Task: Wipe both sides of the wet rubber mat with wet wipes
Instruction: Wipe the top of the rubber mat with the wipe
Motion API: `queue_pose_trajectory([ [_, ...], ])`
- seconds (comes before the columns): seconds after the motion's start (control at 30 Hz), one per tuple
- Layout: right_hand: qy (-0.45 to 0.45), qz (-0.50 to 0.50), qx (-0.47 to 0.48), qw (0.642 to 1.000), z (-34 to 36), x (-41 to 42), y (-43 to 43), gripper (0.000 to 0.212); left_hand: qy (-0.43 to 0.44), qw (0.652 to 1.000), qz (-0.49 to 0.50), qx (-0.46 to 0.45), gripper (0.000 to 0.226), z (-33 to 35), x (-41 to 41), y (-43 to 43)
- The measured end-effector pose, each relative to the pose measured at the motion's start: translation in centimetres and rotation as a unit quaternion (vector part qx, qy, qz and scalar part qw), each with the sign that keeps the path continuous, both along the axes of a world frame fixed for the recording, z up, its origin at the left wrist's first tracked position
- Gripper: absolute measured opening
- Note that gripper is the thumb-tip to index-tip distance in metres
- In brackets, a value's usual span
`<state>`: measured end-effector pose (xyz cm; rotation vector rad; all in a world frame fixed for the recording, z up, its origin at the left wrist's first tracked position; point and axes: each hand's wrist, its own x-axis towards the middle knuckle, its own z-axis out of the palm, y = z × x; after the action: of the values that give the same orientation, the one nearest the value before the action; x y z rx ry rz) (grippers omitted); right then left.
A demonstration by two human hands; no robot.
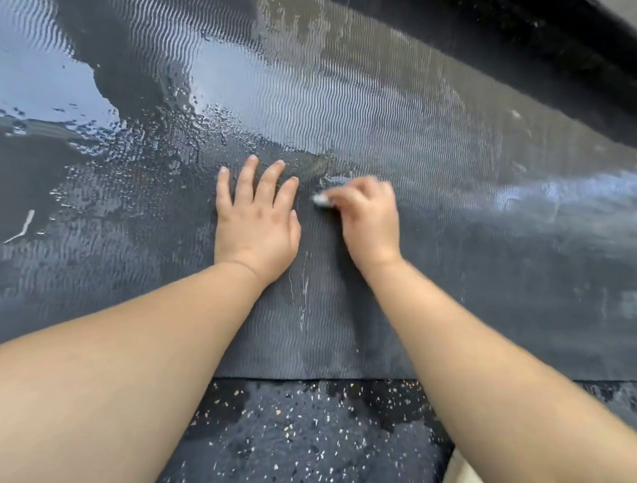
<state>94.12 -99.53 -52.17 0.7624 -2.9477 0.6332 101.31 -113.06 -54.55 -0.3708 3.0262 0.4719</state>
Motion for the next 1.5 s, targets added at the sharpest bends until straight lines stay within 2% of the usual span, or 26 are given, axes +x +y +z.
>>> queue_pose_trajectory([
  [0.07, -0.014, -0.066, -0.005, 0.998, -0.1, -3.3, -1.7, 0.015, 0.002, 1.000, 0.005, -0.006, 0.051, 0.1, -0.1, 0.2],
  [0.17, -0.008, -0.089, -0.018, 0.996, -0.4, -3.3, -2.4, 0.017, -0.004, 1.000, 0.006, -0.008, 0.051, 0.2, -0.1, 0.3],
  [0.27, 0.007, -0.038, -0.028, 0.999, -0.3, 3.0, -0.2, 0.019, -0.016, 1.000, 0.004, 0.000, 0.053, 0.3, -0.1, 0.3],
  [0.43, -0.045, 0.012, -0.010, 0.999, 0.0, 12.8, 5.0, 0.020, -0.024, 1.000, 0.003, -0.012, 0.055, 0.4, -0.1, 0.3],
  [0.53, -0.042, 0.029, -0.009, 0.999, -0.1, 10.0, 4.7, 0.020, -0.032, 0.999, 0.005, -0.014, 0.059, 0.4, -0.1, 0.3],
  [0.63, -0.014, 0.024, -0.009, 1.000, 0.1, 2.6, 1.9, 0.017, -0.035, 0.999, 0.003, -0.018, 0.059, 0.3, -0.2, 0.4],
  [0.73, -0.007, -0.054, 0.004, 0.999, -0.1, -5.4, -1.4, 0.016, -0.034, 0.999, 0.000, -0.022, 0.061, 0.4, -0.2, 0.3],
  [0.83, -0.033, -0.150, -0.044, 0.987, -0.4, -9.7, -3.4, 0.019, -0.036, 0.999, 0.000, -0.024, 0.062, 0.6, -0.3, 0.3],
  [0.93, -0.021, -0.125, -0.020, 0.992, -0.4, -7.2, -3.0, 0.023, -0.033, 0.999, 0.000, -0.022, 0.061, 0.6, -0.2, 0.4],
  [1.03, 0.005, -0.056, -0.002, 0.998, -0.2, 0.2, 0.2, 0.021, -0.033, 0.999, -0.001, -0.015, 0.057, 0.5, -0.2, 0.4],
  [1.13, -0.028, -0.055, 0.011, 0.998, 0.4, 8.1, 4.2, 0.021, -0.046, 0.999, -0.005, -0.018, 0.057, 0.6, -0.4, 0.4],
  [1.2, -0.048, -0.055, 0.027, 0.997, 0.6, 10.3, 5.7, 0.022, -0.057, 0.998, 0.002, -0.020, 0.058, 0.8, -0.4, 0.5],
  [1.37, -0.056, -0.076, 0.028, 0.995, 1.0, 5.4, 3.4, 0.019, -0.050, 0.999, 0.012, 0.004, 0.056, 1.5, -2.8, 0.7],
  [1.5, -0.060, -0.179, 0.006, 0.982, 0.5, -3.1, -0.5, 0.020, -0.026, 1.000, 0.007, -0.001, 0.054, 1.2, -5.9, -0.5],
])
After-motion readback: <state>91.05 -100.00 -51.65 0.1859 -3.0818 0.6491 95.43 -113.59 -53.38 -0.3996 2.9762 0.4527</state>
